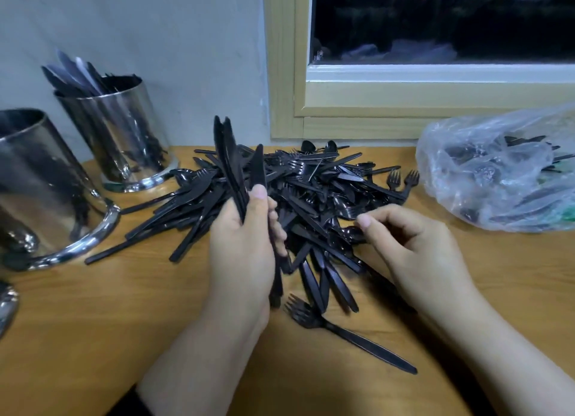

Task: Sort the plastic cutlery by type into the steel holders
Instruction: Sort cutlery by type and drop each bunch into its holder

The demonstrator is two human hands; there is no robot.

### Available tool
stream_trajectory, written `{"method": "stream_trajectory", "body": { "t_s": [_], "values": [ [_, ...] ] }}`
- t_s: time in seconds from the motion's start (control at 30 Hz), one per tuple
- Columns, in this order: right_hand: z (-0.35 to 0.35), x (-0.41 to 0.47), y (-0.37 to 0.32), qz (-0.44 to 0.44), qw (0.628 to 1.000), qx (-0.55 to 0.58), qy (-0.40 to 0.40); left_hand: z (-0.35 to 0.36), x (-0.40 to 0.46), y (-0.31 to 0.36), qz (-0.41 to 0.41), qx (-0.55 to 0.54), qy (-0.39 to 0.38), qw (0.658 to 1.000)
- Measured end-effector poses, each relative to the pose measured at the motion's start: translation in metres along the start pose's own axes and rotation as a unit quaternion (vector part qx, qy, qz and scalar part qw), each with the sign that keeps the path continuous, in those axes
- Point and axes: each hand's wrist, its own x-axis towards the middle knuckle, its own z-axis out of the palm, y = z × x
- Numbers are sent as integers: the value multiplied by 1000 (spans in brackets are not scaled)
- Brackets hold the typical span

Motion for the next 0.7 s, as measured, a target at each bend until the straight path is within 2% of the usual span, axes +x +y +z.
{"method": "stream_trajectory", "body": {
  "t_s": [0.17,0.27,0.43,0.5,0.57,0.7],
  "values": [
    [-2,-2,7,27,993,-80,-87,-21,3,1,54,26,32,998],
    [2,-5,6,31,981,-136,-136,-40,2,-7,88,107,33,990],
    [6,-8,7,37,977,-141,-157,-55,-11,-16,61,235,-45,969],
    [7,-8,7,43,977,-133,-164,-55,-15,-16,53,228,-71,970],
    [7,-7,8,59,981,-97,-159,-55,-14,-14,32,196,-62,978],
    [6,-6,7,93,991,7,-93,-56,-11,-9,-30,105,-27,994]
  ]
}}
